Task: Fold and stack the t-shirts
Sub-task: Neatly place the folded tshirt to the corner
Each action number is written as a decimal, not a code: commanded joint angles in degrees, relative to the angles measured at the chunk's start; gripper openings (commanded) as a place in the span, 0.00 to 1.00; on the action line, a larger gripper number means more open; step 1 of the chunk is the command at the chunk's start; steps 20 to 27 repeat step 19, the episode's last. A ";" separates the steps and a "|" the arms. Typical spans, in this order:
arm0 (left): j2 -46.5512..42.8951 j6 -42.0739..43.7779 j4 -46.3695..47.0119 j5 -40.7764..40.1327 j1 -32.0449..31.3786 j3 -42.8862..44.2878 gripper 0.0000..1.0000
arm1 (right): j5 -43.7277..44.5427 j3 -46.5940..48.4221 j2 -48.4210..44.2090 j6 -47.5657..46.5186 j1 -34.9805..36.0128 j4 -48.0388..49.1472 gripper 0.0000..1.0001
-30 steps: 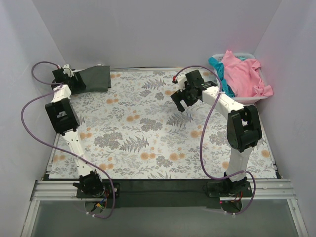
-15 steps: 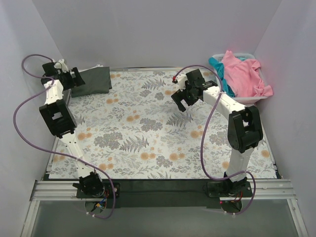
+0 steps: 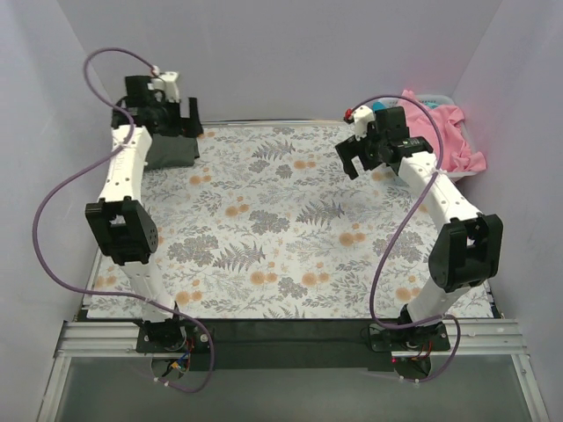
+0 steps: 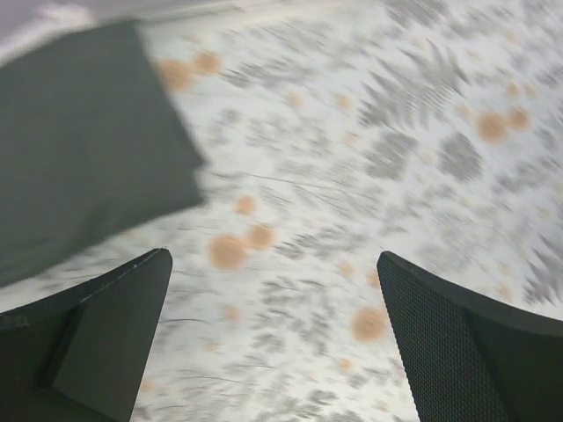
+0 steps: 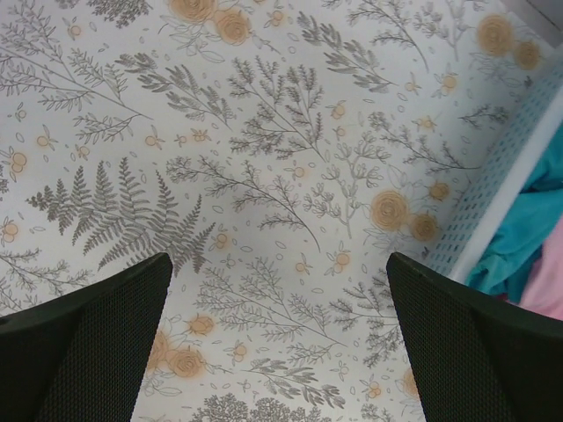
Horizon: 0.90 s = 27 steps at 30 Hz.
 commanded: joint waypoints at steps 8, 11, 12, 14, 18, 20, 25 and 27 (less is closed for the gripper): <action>-5.39 -4.71 1.71 0.63 -15.37 -24.42 0.98 | -3.86 -11.17 -9.53 0.24 -5.24 -0.63 0.98; -5.48 -6.38 3.83 0.35 -16.60 -29.97 0.98 | -4.57 -15.91 -11.55 0.06 -5.24 -0.81 0.98; -5.48 -6.74 4.45 0.18 -16.69 -30.86 0.98 | -4.66 -17.66 -12.00 0.06 -5.24 -0.81 0.98; -5.83 -7.44 5.68 -0.26 -16.69 -32.45 0.98 | -4.83 -19.17 -13.40 0.41 -5.24 -0.72 0.98; -7.41 -8.93 7.26 -1.22 -16.60 -33.16 0.98 | -5.19 -20.67 -14.90 1.29 -5.24 -0.63 0.98; -7.59 -9.20 7.53 -1.57 -16.52 -32.46 0.98 | -5.18 -20.32 -15.16 1.20 -5.24 -0.63 0.98; -7.59 -9.20 7.53 -1.57 -16.52 -32.46 0.98 | -5.18 -20.32 -15.16 1.20 -5.24 -0.63 0.98; -7.59 -9.20 7.53 -1.57 -16.52 -32.46 0.98 | -5.18 -20.32 -15.16 1.20 -5.24 -0.63 0.98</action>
